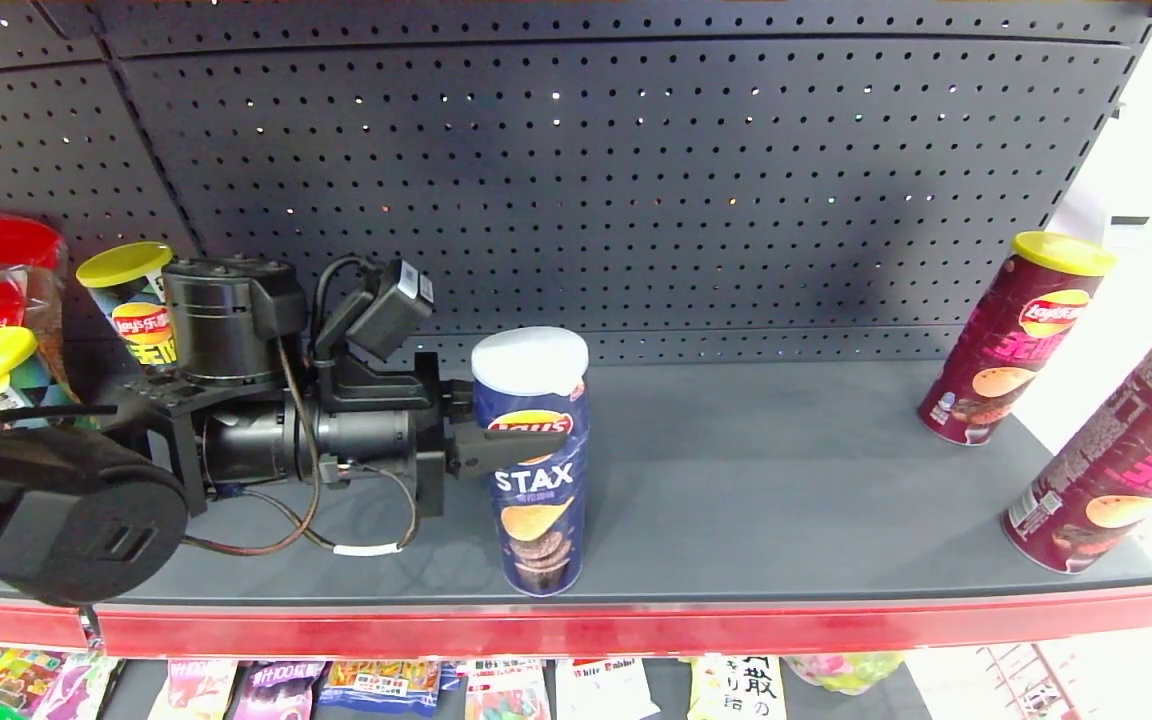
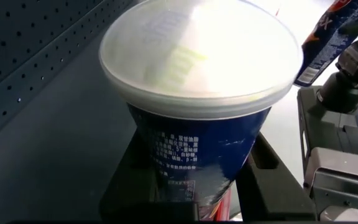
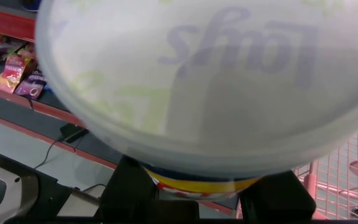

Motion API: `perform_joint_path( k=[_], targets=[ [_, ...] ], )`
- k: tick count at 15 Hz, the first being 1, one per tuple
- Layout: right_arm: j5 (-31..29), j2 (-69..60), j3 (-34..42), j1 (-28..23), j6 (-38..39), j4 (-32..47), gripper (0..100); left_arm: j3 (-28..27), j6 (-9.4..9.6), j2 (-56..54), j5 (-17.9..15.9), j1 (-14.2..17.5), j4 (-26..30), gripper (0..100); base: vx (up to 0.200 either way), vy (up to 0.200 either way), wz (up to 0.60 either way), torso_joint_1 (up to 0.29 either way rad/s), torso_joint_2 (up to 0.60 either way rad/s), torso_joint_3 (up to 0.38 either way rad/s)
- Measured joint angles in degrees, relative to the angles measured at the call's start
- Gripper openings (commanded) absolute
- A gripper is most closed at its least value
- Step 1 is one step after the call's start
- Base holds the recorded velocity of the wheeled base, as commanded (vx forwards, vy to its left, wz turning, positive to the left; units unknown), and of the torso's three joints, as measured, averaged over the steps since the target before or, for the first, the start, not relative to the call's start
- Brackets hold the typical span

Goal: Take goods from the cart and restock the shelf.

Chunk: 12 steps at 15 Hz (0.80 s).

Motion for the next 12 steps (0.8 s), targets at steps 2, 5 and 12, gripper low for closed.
perform_joint_path(
  k=[2,5,12],
  targets=[
    [0.0,0.0,0.0,0.0,0.0,0.0,0,0.2,-0.63,0.0,0.0,0.0,-0.1,0,0.000,0.000,0.00,0.000,0.00,0.000],
    [0.0,0.2,0.0,0.0,-0.1,0.0,0,0.5,-0.83,-0.1,0.0,-0.1,-0.1,0,0.000,0.000,0.00,0.000,0.00,0.000],
    [0.1,0.4,0.0,0.0,0.0,0.0,0,1.9,-0.90,-0.9,-0.2,0.0,0.0,0,0.000,0.000,0.00,0.000,0.00,0.000]
  ],
)
